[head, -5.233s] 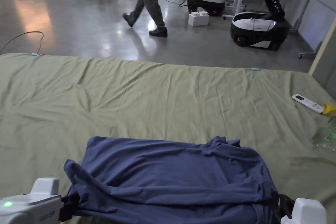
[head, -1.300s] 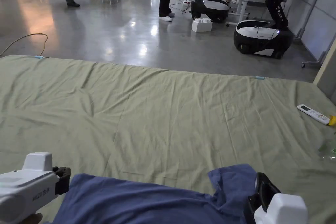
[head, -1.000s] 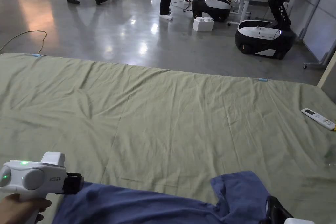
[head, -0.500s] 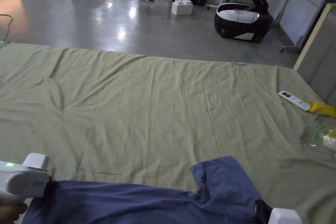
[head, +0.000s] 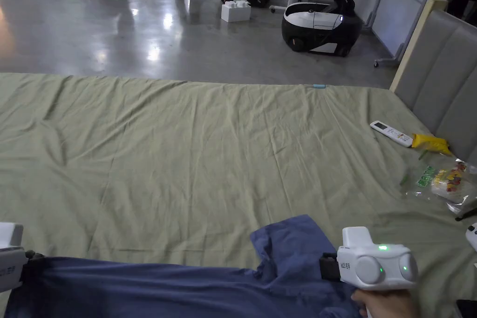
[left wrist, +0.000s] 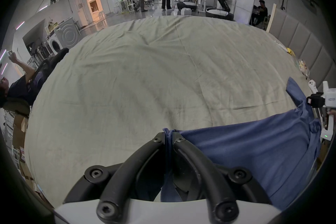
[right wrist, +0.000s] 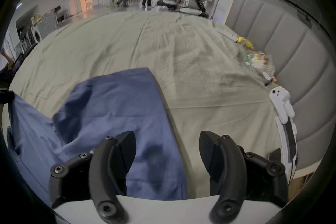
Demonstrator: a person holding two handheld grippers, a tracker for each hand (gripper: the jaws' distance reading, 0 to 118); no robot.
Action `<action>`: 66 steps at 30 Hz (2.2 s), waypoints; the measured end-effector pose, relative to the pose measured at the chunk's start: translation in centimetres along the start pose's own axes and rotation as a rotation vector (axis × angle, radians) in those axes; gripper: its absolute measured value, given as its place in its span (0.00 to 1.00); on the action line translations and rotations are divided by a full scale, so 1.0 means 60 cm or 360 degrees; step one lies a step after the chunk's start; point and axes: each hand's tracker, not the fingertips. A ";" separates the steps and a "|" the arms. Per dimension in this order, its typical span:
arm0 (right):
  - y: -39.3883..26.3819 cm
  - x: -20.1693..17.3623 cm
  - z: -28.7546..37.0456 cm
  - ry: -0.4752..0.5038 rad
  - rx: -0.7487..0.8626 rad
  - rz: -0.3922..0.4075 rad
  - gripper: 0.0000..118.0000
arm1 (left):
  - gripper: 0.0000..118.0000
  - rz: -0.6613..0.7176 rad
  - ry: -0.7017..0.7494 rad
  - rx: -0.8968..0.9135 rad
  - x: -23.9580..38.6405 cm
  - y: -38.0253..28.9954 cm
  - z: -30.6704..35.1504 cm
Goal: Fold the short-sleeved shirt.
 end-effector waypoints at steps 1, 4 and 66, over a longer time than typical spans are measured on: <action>0.004 0.002 -0.017 0.0001 -0.0052 0.0003 0.64 | 0.06 -0.0001 0.0000 0.0008 0.002 -0.002 0.003; 0.013 0.007 -0.045 0.0044 -0.0116 -0.0008 0.51 | 0.06 -0.0006 0.0006 0.0022 0.011 -0.006 0.015; -0.383 0.018 0.228 0.0065 0.0028 -0.0006 0.01 | 0.04 0.0082 -0.0101 -0.0034 -0.013 -0.336 0.214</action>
